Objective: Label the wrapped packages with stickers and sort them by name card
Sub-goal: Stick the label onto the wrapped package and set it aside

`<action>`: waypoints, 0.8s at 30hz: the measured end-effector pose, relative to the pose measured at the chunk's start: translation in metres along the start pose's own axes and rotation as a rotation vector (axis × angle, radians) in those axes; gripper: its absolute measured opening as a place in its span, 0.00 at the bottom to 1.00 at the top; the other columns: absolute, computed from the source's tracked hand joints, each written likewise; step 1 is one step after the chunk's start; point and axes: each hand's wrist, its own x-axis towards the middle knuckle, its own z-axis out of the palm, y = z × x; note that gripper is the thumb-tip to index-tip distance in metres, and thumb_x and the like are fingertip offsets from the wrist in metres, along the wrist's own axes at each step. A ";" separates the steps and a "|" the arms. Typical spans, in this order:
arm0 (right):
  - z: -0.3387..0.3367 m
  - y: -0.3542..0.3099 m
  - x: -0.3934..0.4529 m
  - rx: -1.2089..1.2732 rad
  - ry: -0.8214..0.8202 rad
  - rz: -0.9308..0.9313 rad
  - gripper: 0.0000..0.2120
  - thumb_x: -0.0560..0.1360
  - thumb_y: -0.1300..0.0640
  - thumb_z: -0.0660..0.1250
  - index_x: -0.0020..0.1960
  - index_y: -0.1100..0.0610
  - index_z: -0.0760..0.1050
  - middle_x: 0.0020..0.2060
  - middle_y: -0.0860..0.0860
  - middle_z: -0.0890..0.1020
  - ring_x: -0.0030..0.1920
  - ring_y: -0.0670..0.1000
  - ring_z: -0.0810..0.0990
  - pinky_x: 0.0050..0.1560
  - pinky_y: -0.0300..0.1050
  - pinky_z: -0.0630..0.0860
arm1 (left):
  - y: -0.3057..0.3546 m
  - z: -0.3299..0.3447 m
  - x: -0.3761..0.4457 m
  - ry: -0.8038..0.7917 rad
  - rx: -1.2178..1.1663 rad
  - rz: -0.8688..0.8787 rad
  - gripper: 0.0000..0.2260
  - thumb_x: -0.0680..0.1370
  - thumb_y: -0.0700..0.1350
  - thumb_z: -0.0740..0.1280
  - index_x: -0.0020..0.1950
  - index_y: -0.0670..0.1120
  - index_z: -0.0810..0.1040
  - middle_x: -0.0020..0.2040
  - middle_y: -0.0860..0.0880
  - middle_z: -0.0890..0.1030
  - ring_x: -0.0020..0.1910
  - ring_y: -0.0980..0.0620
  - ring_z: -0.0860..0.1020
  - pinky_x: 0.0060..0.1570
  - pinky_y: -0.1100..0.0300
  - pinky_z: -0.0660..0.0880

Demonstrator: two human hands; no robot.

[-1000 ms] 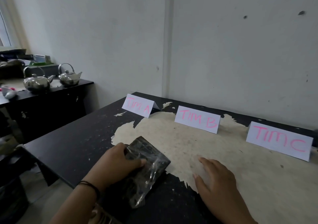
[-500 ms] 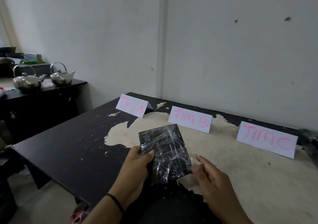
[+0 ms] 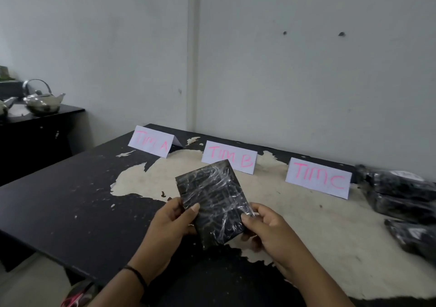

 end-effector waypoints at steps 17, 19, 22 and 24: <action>-0.142 0.034 -0.124 0.123 0.579 0.047 0.10 0.77 0.59 0.63 0.55 0.49 0.78 0.39 0.53 0.83 0.35 0.50 0.79 0.33 0.44 0.72 | 0.001 0.183 0.003 -0.434 -0.001 -0.102 0.18 0.75 0.37 0.68 0.63 0.44 0.69 0.41 0.44 0.82 0.39 0.50 0.83 0.40 0.56 0.80; -0.157 0.039 -0.135 0.103 0.664 0.061 0.10 0.77 0.58 0.64 0.55 0.45 0.76 0.39 0.53 0.83 0.36 0.50 0.79 0.33 0.44 0.72 | 0.001 0.208 -0.001 -0.486 -0.027 -0.136 0.17 0.76 0.36 0.67 0.62 0.44 0.68 0.40 0.44 0.82 0.39 0.50 0.83 0.37 0.58 0.80; -0.174 0.046 -0.147 0.039 0.759 0.077 0.09 0.77 0.56 0.64 0.54 0.44 0.76 0.41 0.50 0.83 0.37 0.50 0.81 0.34 0.43 0.74 | -0.003 0.235 -0.005 -0.524 -0.022 -0.153 0.19 0.76 0.36 0.67 0.63 0.46 0.64 0.38 0.45 0.81 0.39 0.49 0.83 0.39 0.57 0.80; -0.177 0.049 -0.150 0.001 0.773 0.075 0.07 0.77 0.55 0.64 0.53 0.45 0.75 0.39 0.47 0.83 0.35 0.46 0.80 0.34 0.42 0.73 | -0.011 0.243 -0.007 -0.519 0.033 -0.135 0.21 0.76 0.37 0.67 0.66 0.48 0.64 0.42 0.42 0.81 0.41 0.46 0.83 0.43 0.53 0.80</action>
